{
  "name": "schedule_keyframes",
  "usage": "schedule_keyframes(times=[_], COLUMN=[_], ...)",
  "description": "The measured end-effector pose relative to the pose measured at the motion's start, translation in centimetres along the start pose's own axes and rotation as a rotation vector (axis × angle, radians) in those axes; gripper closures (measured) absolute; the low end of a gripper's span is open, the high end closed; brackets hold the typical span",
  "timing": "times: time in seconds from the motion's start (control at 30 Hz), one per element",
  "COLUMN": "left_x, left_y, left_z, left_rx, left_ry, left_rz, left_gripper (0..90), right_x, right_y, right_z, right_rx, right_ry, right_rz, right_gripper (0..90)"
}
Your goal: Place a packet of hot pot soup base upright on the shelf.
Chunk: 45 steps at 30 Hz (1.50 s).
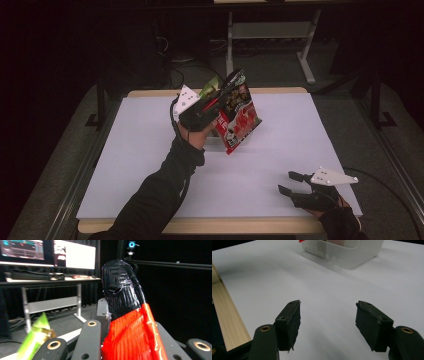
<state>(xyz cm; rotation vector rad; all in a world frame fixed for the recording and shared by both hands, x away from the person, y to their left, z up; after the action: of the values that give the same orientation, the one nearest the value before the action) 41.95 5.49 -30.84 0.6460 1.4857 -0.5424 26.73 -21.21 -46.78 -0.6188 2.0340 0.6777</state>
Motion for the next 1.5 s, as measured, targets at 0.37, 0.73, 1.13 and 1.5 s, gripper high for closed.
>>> schedule_keyframes(times=[0.37,0.73,1.13,1.5], left_x=[0.0,0.6,3.8,4.8], left_y=[1.8,1.4,1.4,0.4], left_z=[2.4,5.4,6.6,6.3], left_rx=[-0.128,-0.204,-0.257,-0.220], left_ry=[0.040,0.063,0.078,0.072], left_rz=[0.002,0.036,0.029,0.086], left_gripper=[76.0,75.8,75.1,73.7], right_x=[0.1,0.1,0.2,0.2], right_y=[0.3,0.3,0.3,0.4], right_z=[0.2,0.3,0.3,0.5], right_rx=[-0.013,-0.016,-0.020,-0.020], right_ry=[0.010,0.012,0.013,0.021], right_rz=[-0.006,-0.009,-0.011,-0.018], right_gripper=[36.3,36.5,36.6,36.7])
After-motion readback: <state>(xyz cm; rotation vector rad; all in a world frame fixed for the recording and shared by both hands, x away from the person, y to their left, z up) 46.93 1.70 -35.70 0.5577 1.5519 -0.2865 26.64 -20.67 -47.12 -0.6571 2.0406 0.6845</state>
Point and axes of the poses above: each handheld gripper's, and its own axes: z roughly forward along the jaws, x roughly out of its underside, y roughly to its left, the point moved 6 cm from there along z, roughly forward along the jaws, and after that the axes turned 8 degrees about z, right-handed, at the moved point
